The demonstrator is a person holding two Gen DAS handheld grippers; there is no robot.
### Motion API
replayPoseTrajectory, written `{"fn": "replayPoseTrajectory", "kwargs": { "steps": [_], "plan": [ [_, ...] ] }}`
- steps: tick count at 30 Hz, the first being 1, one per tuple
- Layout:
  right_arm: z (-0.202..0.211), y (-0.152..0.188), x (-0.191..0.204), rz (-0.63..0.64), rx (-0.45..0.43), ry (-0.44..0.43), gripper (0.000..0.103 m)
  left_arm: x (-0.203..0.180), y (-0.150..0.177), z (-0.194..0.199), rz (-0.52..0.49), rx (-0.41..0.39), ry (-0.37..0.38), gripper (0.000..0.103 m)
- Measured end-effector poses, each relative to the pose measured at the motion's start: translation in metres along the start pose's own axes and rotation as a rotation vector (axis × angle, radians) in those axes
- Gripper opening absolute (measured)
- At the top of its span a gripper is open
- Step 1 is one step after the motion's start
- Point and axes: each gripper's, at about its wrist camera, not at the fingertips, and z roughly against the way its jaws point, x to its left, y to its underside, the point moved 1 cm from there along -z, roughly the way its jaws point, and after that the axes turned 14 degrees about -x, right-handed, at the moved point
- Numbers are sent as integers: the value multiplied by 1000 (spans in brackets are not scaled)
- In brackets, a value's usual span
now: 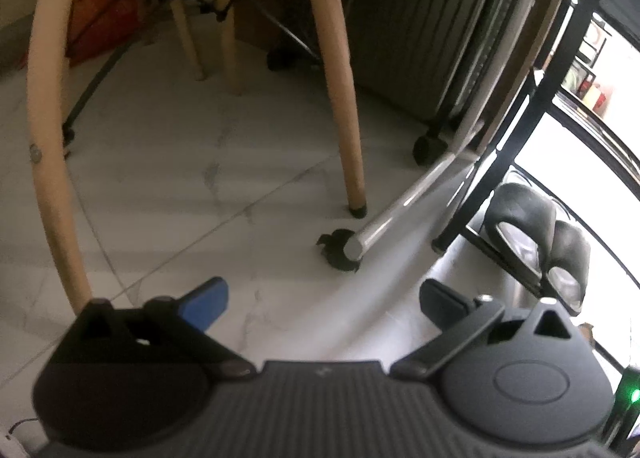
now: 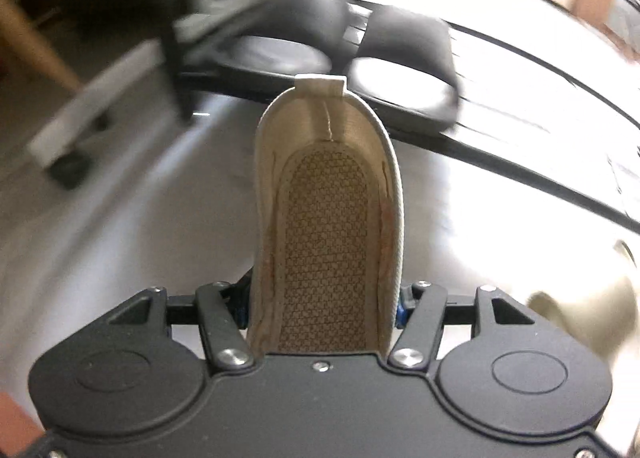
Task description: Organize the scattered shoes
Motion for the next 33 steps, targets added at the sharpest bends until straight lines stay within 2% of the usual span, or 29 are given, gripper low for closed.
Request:
{"fn": "replayPoseTrajectory", "kwargs": {
  "steps": [7, 16, 19, 21, 22, 26, 29, 33],
  "plan": [
    [-28, 7, -12, -111, 51, 21, 60, -4, 0, 0, -24, -9, -6, 102],
    [-31, 10, -7, -115, 67, 63, 61, -11, 2, 0, -71, -16, -3, 102],
    [-38, 7, -7, -131, 83, 72, 67, -12, 3, 0, -69, -13, -1, 102],
    [-41, 5, -7, -150, 96, 82, 84, -12, 3, -1, -75, -13, -7, 102],
    [-40, 4, -7, -171, 94, 82, 86, -13, 3, -2, -80, -11, -11, 102],
    [-22, -5, -10, -232, 36, 60, 93, -12, 4, -3, -72, 1, -5, 102],
    [5, -19, -20, -278, -6, 67, 93, -12, 4, -2, -64, -7, 2, 102],
    [49, -33, -47, -372, -73, 70, 96, -13, 5, 0, -49, 2, 55, 102]
  ]
}}
